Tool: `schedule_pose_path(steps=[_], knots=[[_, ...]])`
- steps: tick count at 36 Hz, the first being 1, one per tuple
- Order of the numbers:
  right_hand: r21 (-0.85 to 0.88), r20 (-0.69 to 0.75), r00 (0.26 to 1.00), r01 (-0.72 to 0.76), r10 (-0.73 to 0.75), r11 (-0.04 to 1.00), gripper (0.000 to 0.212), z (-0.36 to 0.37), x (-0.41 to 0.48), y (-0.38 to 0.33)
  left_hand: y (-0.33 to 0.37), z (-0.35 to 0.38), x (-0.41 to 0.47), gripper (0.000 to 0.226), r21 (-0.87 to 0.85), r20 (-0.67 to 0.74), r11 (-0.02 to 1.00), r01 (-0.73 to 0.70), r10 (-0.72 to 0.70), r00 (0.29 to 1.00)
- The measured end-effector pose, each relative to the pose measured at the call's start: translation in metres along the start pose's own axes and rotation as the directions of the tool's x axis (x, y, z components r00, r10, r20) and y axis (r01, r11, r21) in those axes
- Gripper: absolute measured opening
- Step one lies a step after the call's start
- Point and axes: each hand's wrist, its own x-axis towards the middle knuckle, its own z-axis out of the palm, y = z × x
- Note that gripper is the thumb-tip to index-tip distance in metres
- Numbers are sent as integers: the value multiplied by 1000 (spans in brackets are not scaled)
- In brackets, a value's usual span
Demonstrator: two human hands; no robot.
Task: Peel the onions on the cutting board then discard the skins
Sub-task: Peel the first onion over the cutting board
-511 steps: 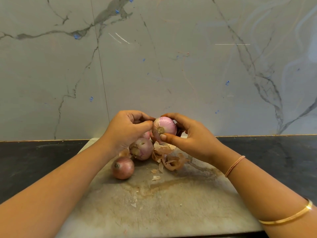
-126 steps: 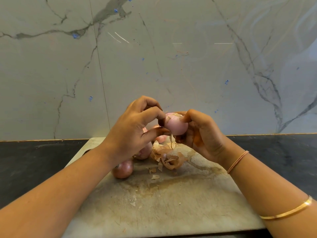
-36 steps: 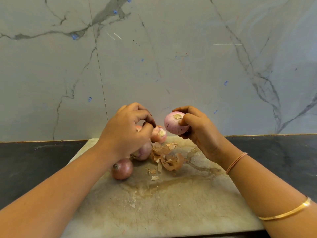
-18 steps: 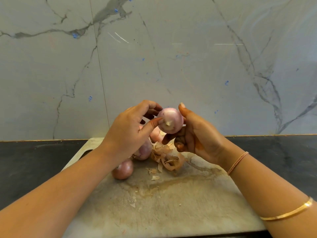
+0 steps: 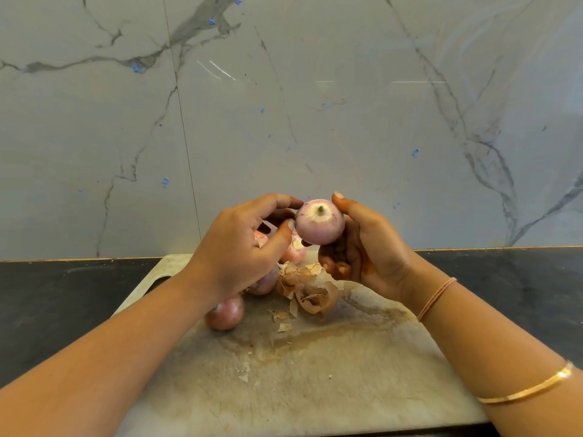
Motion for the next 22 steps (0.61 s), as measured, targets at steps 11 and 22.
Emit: schedule_pose_path(steps=[11,22], knots=[[-22,27,999,38,-38,999,47,5,1,3,5,1,0,31,-50,-62,996,74,-77,995],[-271,22,958,282,-287,920,21,8,2,5,5,6,0,27,-191,-158,978,83,-114,981]])
